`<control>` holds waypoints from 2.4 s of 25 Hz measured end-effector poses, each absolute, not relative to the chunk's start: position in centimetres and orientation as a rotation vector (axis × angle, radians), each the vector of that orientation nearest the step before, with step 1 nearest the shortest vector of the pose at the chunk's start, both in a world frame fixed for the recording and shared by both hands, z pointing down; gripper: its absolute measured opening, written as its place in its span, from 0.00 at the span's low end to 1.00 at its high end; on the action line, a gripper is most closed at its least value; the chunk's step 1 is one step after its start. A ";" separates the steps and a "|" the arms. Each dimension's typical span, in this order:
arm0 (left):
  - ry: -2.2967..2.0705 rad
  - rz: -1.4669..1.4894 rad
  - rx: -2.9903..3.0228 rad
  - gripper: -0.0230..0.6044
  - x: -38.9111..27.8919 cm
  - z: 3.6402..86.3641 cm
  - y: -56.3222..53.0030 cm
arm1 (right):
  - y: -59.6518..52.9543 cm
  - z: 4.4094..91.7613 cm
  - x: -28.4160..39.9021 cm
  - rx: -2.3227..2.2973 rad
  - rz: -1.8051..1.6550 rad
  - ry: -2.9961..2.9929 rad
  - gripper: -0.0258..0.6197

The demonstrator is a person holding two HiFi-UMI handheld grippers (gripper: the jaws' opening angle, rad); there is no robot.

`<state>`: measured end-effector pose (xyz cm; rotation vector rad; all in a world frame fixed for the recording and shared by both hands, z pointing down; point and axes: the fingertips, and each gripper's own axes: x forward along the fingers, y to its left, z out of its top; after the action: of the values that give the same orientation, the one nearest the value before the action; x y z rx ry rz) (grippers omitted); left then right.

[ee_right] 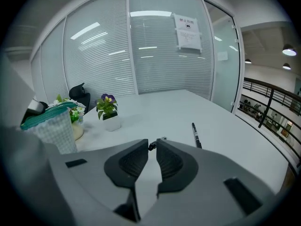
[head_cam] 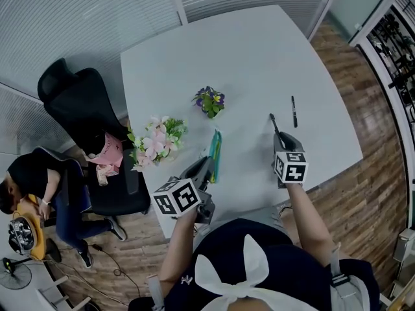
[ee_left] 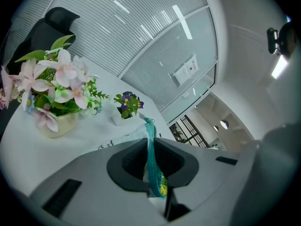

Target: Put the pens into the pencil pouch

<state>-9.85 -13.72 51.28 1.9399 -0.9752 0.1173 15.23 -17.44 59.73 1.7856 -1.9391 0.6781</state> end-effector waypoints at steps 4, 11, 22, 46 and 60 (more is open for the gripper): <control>-0.972 0.114 1.943 0.12 -9.8 51.2 -13.6 | -16.8 58.0 14.9 1.787 0.642 -1.975 0.13; -0.971 0.113 1.943 0.12 -10.1 51.4 -13.3 | -15.9 55.8 14.7 1.785 0.612 -2.012 0.12; -0.965 0.115 1.943 0.12 -10.2 51.7 -13.2 | -15.1 53.0 13.8 1.760 0.635 -2.088 0.11; -0.974 0.127 1.937 0.12 -10.5 52.6 -12.8 | -14.1 41.9 10.0 1.695 0.691 -2.411 0.10; -0.981 0.128 1.935 0.12 -10.6 52.7 -12.8 | -13.6 39.0 6.1 1.541 0.723 -2.574 0.10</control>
<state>-10.61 -12.82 52.75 1.9353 -0.9815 0.1276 6.09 -13.57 39.04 1.5410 -2.5736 0.7229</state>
